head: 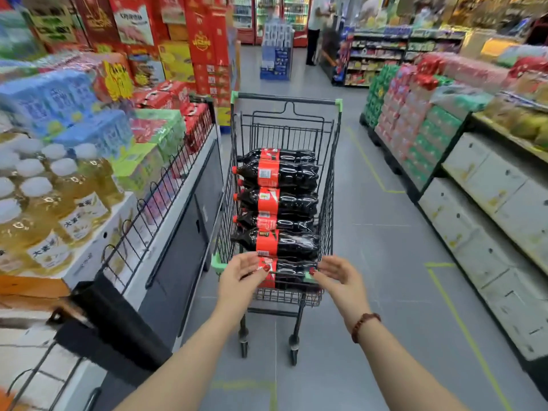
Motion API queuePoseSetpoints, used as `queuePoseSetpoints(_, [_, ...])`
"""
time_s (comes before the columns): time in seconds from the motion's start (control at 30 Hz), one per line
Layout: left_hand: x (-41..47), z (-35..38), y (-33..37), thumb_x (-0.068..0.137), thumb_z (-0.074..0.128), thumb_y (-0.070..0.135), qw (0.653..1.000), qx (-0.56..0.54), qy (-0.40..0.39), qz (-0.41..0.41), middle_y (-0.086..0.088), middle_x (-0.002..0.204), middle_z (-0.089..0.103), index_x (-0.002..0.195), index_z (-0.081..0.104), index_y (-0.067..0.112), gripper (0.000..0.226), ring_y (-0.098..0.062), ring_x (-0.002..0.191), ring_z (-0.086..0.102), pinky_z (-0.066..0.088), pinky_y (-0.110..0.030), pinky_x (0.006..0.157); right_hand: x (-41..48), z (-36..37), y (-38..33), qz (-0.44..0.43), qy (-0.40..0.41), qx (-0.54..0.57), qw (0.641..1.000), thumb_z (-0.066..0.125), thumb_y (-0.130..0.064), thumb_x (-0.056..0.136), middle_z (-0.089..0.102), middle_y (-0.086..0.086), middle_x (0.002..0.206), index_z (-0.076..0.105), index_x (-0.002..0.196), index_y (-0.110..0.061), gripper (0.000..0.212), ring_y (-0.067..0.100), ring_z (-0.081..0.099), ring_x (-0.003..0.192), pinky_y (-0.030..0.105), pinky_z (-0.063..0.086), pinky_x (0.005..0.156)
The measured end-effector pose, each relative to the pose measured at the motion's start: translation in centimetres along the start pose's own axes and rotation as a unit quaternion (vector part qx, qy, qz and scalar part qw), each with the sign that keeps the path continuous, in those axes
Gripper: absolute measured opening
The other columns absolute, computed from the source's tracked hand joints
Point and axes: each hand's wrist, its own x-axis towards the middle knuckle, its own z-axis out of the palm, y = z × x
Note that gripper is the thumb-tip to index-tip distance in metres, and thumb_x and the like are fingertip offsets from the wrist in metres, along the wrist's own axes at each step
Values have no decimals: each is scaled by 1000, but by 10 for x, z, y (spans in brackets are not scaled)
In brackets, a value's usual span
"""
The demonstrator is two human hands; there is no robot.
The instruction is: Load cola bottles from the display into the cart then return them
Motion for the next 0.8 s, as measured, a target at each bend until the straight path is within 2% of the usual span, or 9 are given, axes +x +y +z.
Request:
queuePoseSetpoints(0.13, [58, 27, 9, 87, 69, 5, 1000, 13, 9, -14, 4, 114, 65, 111, 59, 22, 31, -5, 105, 61, 47, -12, 80, 74, -8, -3, 15, -17, 9, 1000, 77, -10, 77, 67, 2, 105, 61, 107, -18, 35, 13, 62, 99, 14, 50, 72])
queuePoseSetpoints(0.33, [136, 49, 10, 88, 69, 8, 998, 7, 40, -49, 5, 115, 65, 117, 60, 19, 32, -8, 108, 61, 47, -26, 95, 163, 0, -5, 33, -49, 8, 998, 77, -16, 78, 65, -1, 109, 59, 116, -15, 42, 10, 61, 102, 18, 48, 82])
queuePoseSetpoints(0.5, [209, 53, 2, 88, 68, 8, 994, -18, 68, -81, 4, 113, 65, 118, 60, 16, 32, -7, 105, 61, 46, -28, 97, 236, 16, -7, 43, -51, -3, 998, 78, -19, 77, 65, -1, 110, 59, 114, -17, 42, 12, 61, 105, 24, 49, 88])
queuePoseSetpoints(0.6, [260, 52, -7, 88, 68, 7, 991, -32, 80, -102, 1, 111, 66, 114, 61, 17, 28, -8, 102, 61, 46, -33, 101, 279, 28, -11, 39, -45, -17, 998, 79, -19, 76, 66, -2, 110, 59, 115, -17, 44, 11, 61, 104, 23, 49, 87])
queuePoseSetpoints(0.7, [311, 52, -14, 88, 68, 10, 988, -43, 84, -122, 0, 115, 65, 120, 60, 13, 33, -7, 100, 60, 48, -29, 95, 322, 38, -17, 39, -39, -36, 998, 80, -18, 75, 66, -2, 110, 59, 112, -20, 42, 11, 61, 104, 28, 50, 92])
queuePoseSetpoints(0.77, [340, 53, -14, 88, 68, 12, 988, -41, 74, -130, 0, 118, 63, 124, 59, 10, 38, -8, 101, 59, 44, -21, 87, 349, 44, -24, 38, -32, -53, 997, 80, -18, 75, 65, -2, 112, 59, 113, -20, 44, 10, 60, 104, 30, 49, 95])
queuePoseSetpoints(0.8, [355, 54, -14, 88, 68, 13, 987, -41, 71, -137, 0, 119, 62, 126, 58, 10, 40, -9, 103, 57, 41, -21, 88, 362, 46, -27, 34, -25, -61, 997, 80, -19, 74, 64, -3, 113, 58, 115, -19, 46, 10, 59, 105, 28, 48, 94])
